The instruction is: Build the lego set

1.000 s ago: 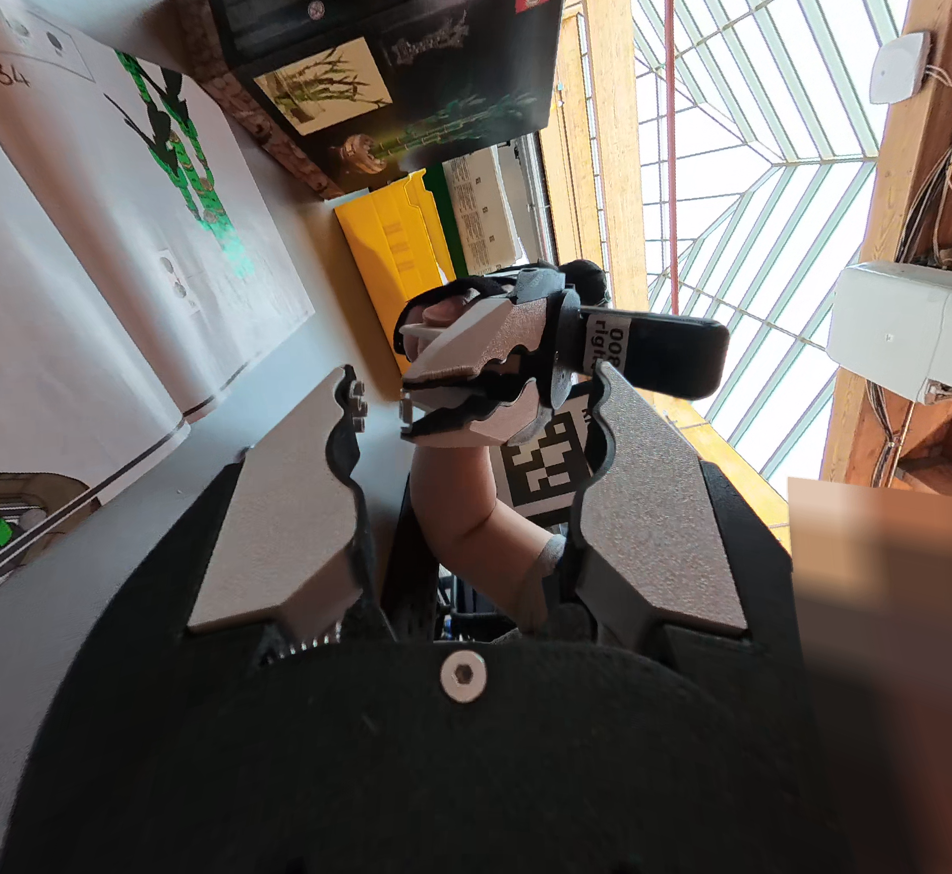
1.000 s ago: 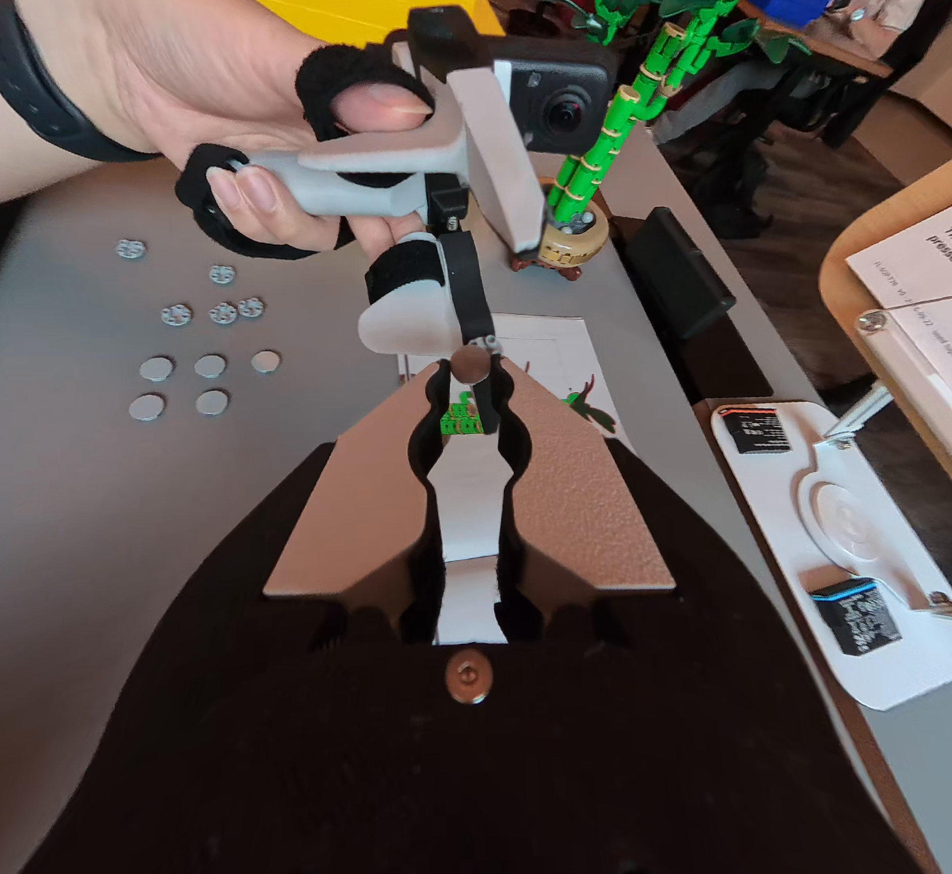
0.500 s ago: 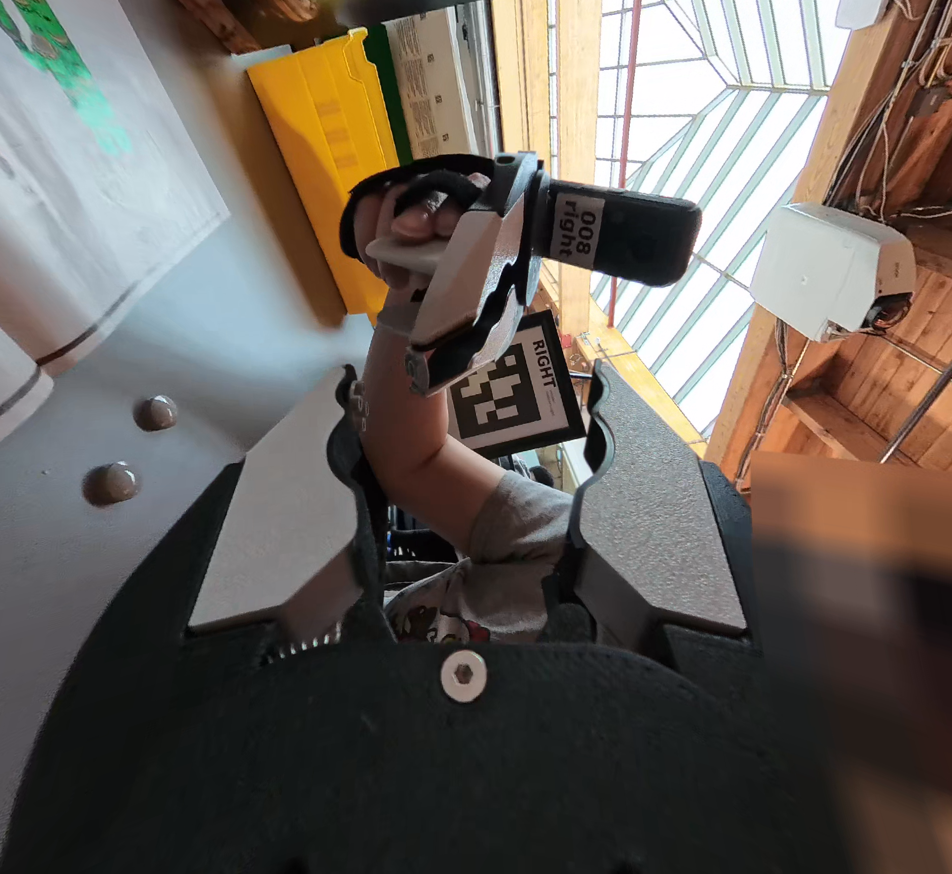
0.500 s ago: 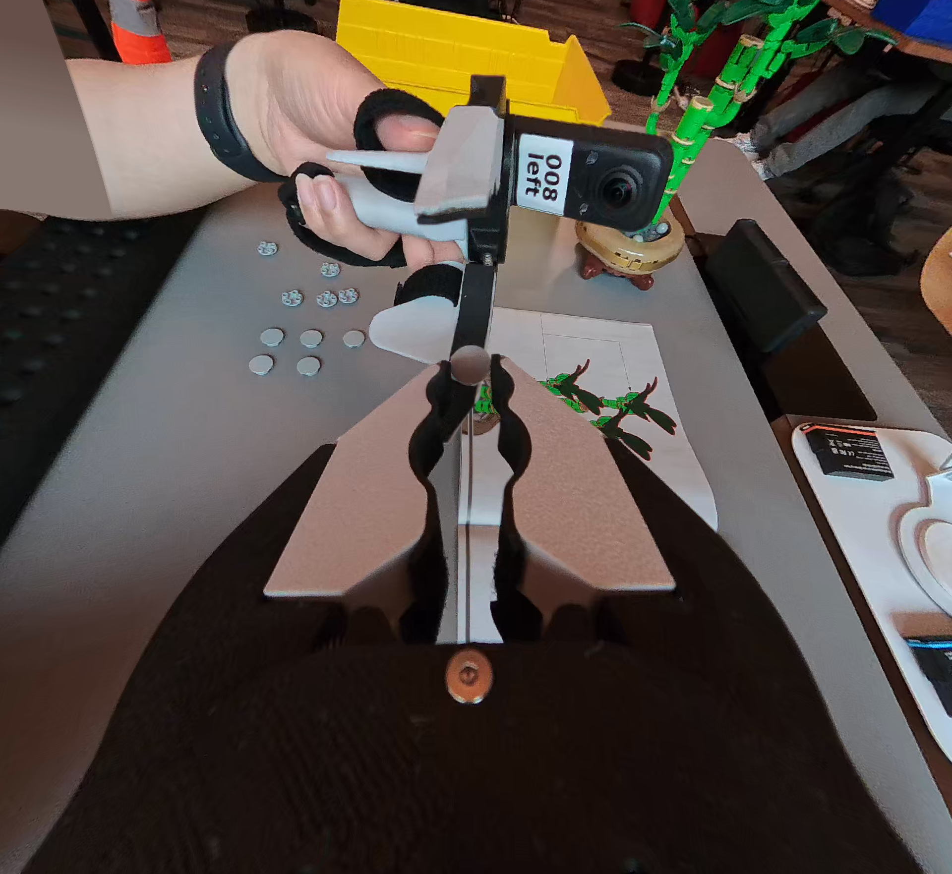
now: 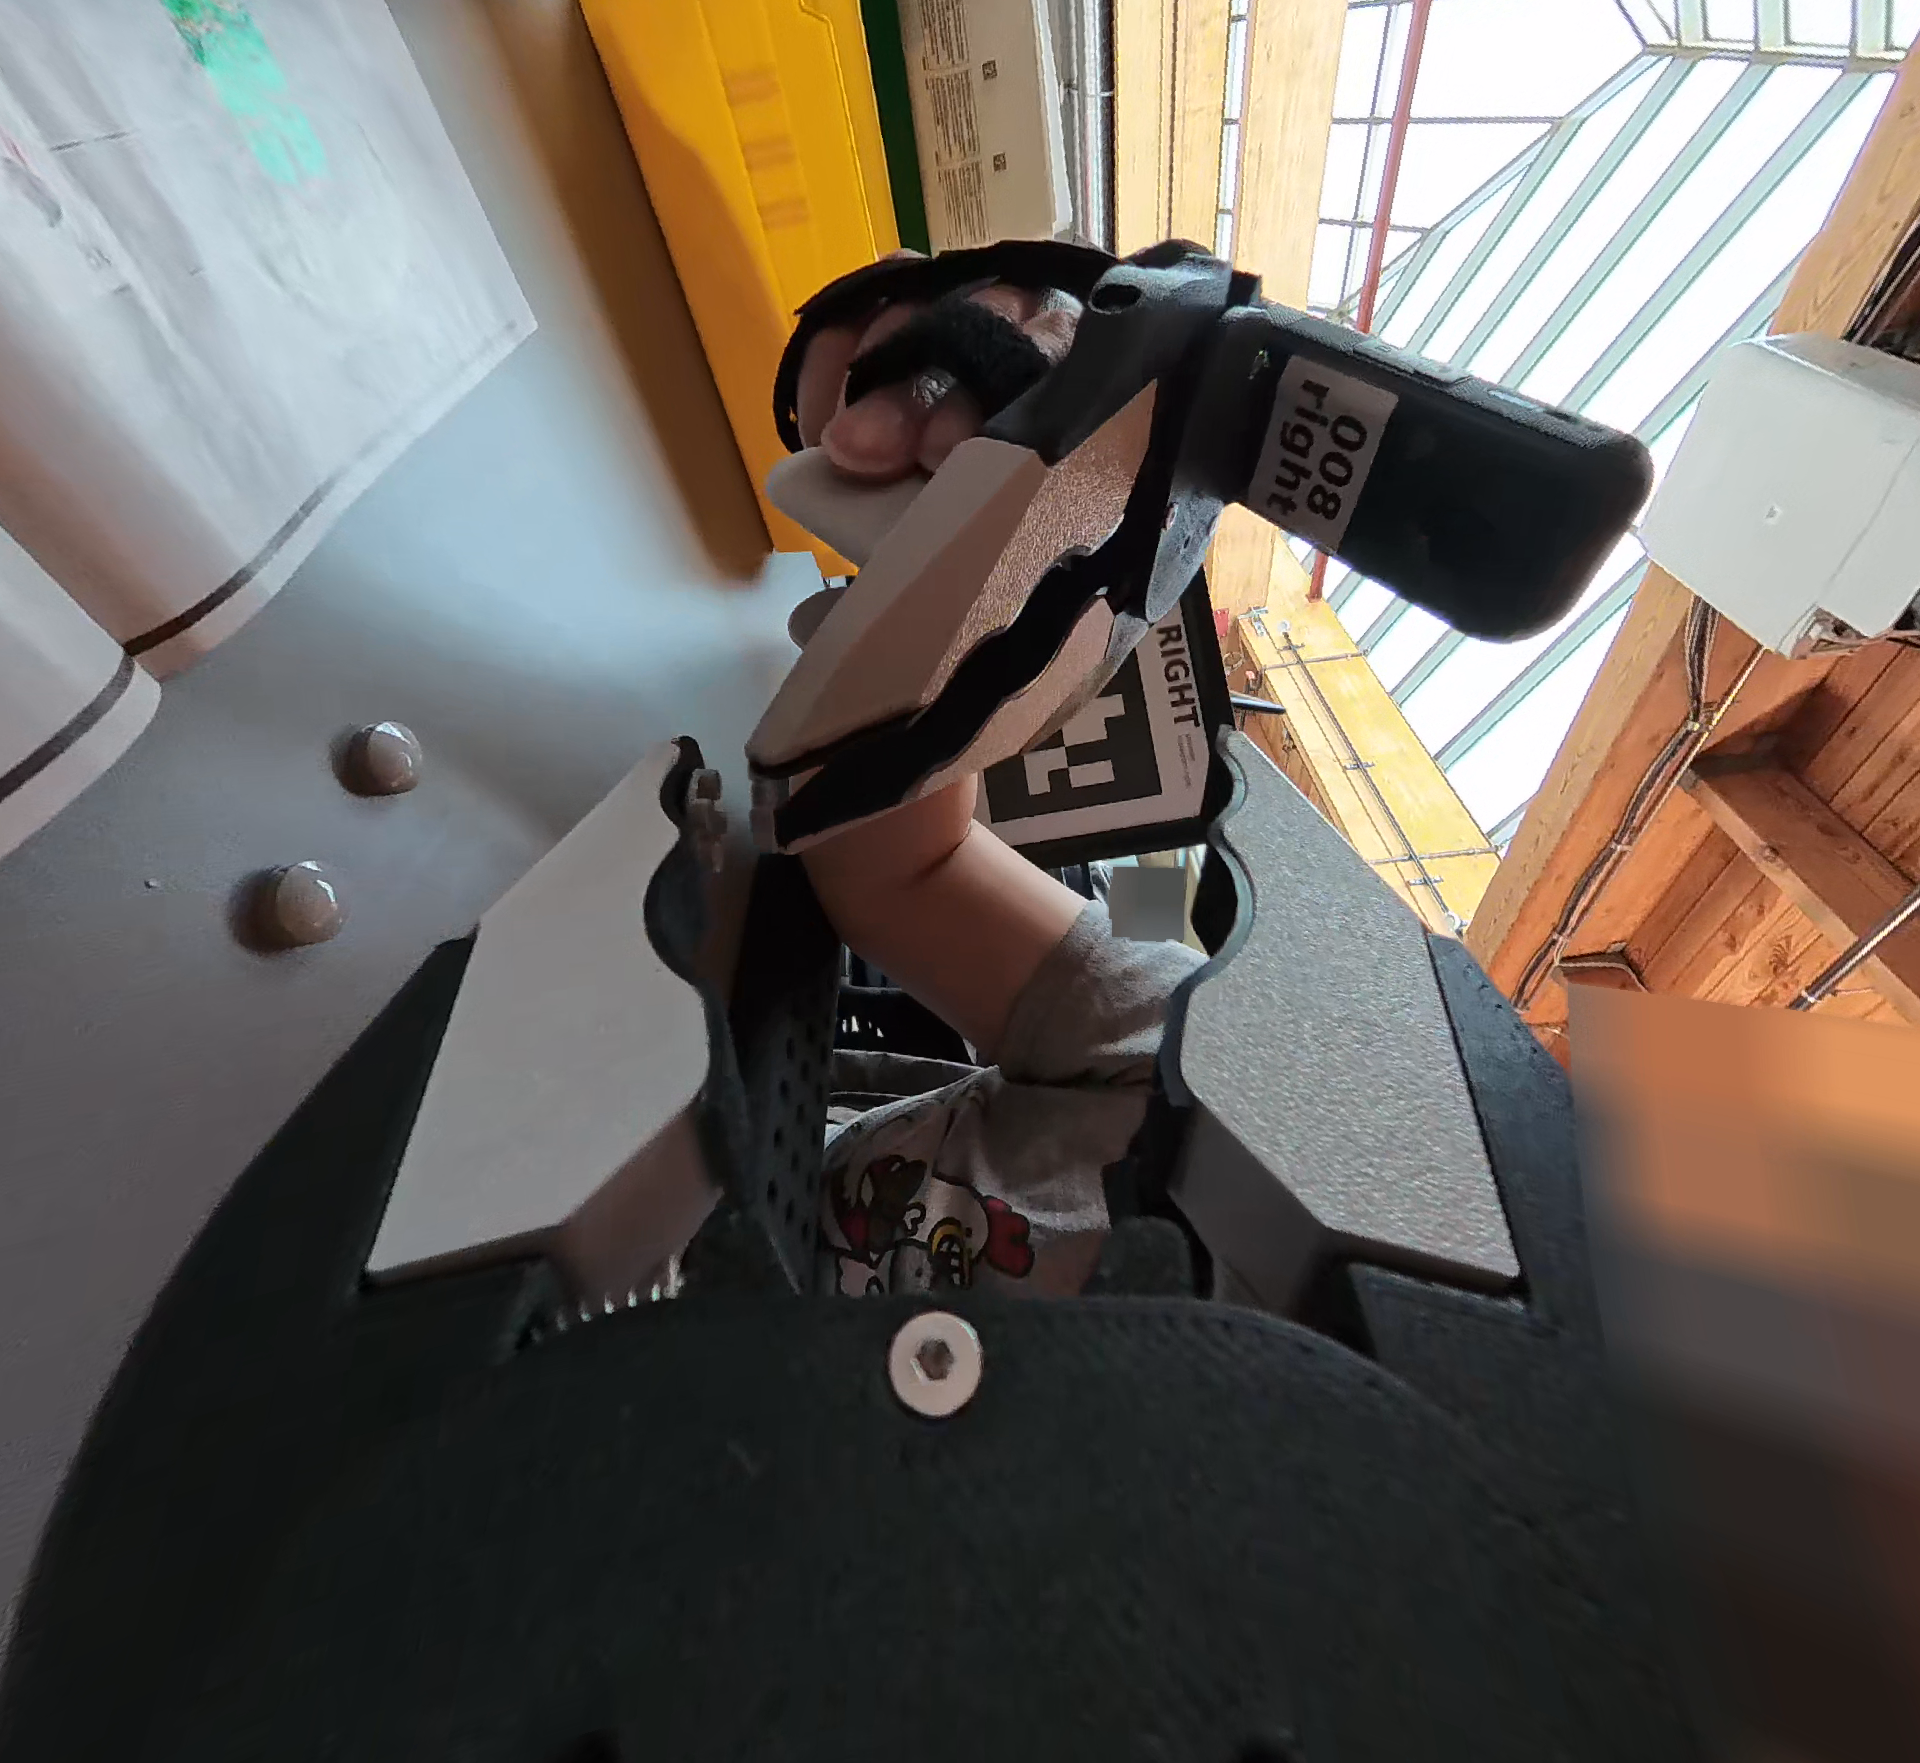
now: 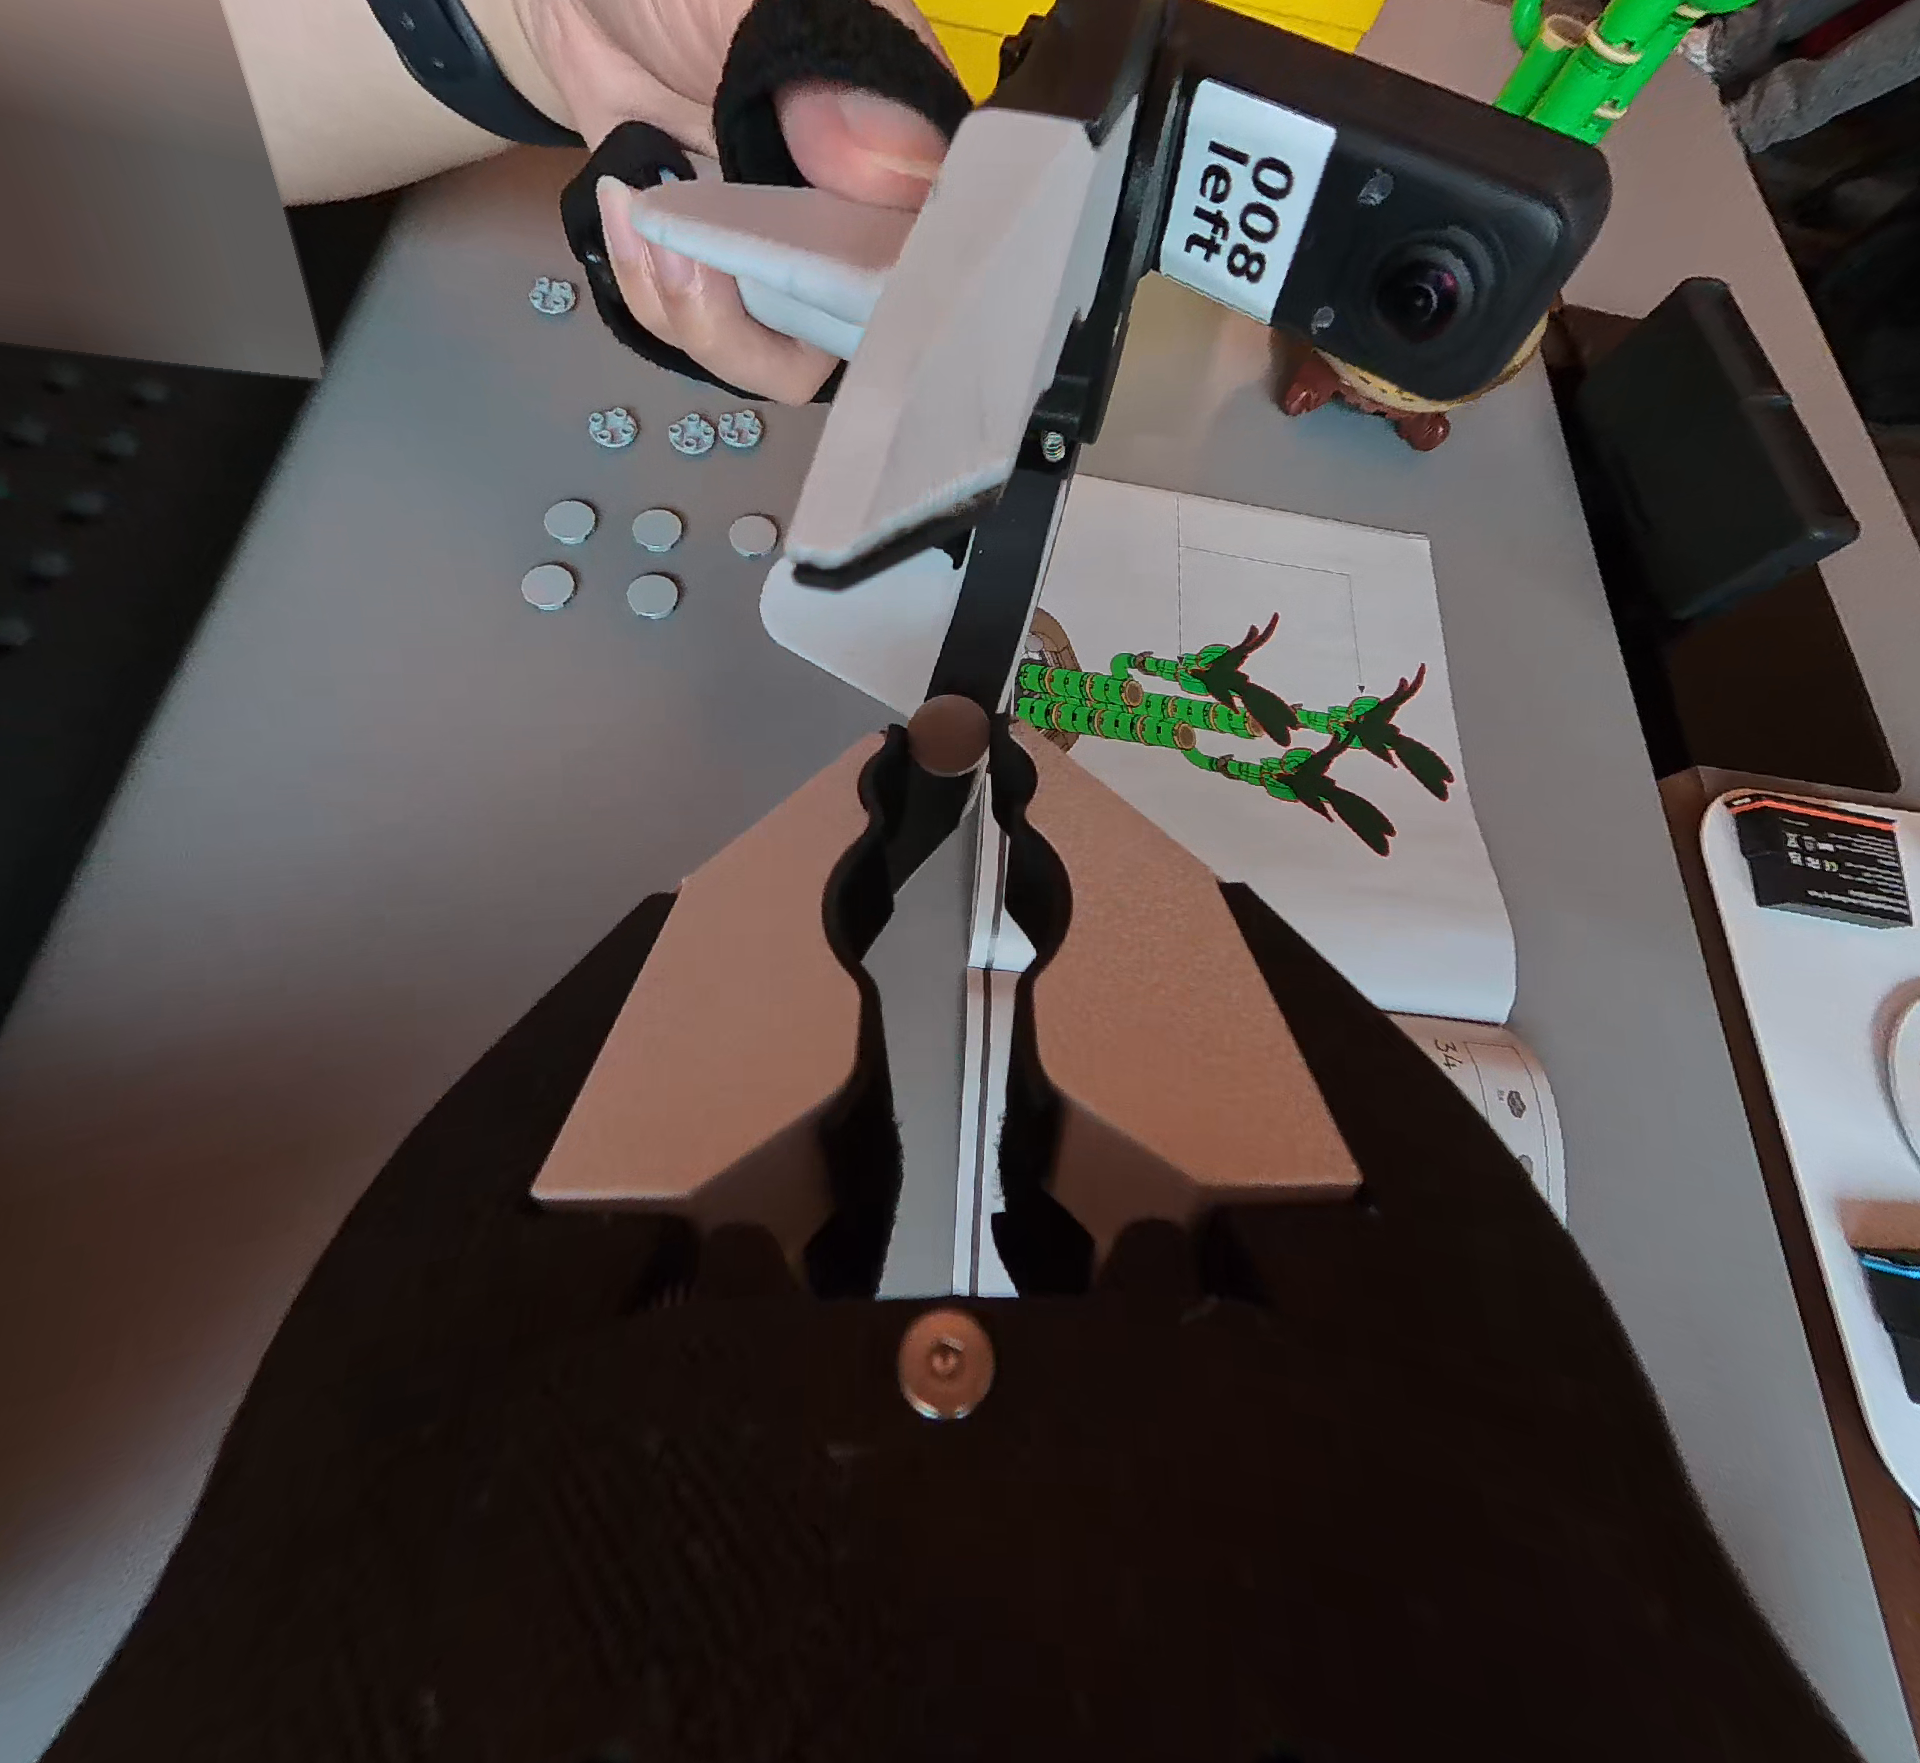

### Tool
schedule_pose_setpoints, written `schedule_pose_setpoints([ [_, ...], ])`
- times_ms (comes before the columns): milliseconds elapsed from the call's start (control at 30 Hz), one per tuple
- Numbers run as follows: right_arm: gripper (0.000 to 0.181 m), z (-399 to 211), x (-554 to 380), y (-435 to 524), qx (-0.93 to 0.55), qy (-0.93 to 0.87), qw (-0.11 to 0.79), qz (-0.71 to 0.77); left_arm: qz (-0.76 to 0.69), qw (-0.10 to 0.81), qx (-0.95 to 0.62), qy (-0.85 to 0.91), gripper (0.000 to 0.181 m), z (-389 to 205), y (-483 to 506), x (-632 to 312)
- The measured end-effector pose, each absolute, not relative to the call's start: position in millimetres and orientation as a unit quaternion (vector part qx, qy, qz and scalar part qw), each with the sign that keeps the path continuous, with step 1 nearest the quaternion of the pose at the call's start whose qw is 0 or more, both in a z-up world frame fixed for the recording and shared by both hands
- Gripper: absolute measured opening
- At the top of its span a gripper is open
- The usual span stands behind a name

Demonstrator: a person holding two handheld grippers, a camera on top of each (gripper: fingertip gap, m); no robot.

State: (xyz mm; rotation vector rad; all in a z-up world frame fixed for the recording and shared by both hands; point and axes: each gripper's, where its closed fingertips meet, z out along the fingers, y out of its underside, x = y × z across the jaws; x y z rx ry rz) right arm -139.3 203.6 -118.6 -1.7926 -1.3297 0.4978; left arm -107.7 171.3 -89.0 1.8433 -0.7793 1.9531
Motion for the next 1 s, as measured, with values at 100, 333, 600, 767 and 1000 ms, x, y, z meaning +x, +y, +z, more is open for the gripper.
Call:
schedule_pose_setpoints([
  [100,0.015,-120,-140,204,-0.713,-0.534,0.412,0.192,0.685,0.173,0.651,-0.279,0.094,-90,170,-108],
  [333,0.015,-123,-142,204,-0.715,-0.538,0.407,0.184,0.684,0.173,0.651,-0.279,0.094,-90,170,-108],
  [600,0.015,-126,-142,204,-0.718,-0.542,0.399,0.176,0.680,0.175,0.654,-0.283,0.097,-92,169,-108],
  [767,0.015,-130,-142,204,-0.722,-0.543,0.392,0.175,0.673,0.177,0.658,-0.287,0.100,-95,167,-109],
  [1000,0.015,-129,-143,204,-0.721,-0.543,0.393,0.175,0.675,0.178,0.657,-0.285,0.099,-94,168,-109],
])
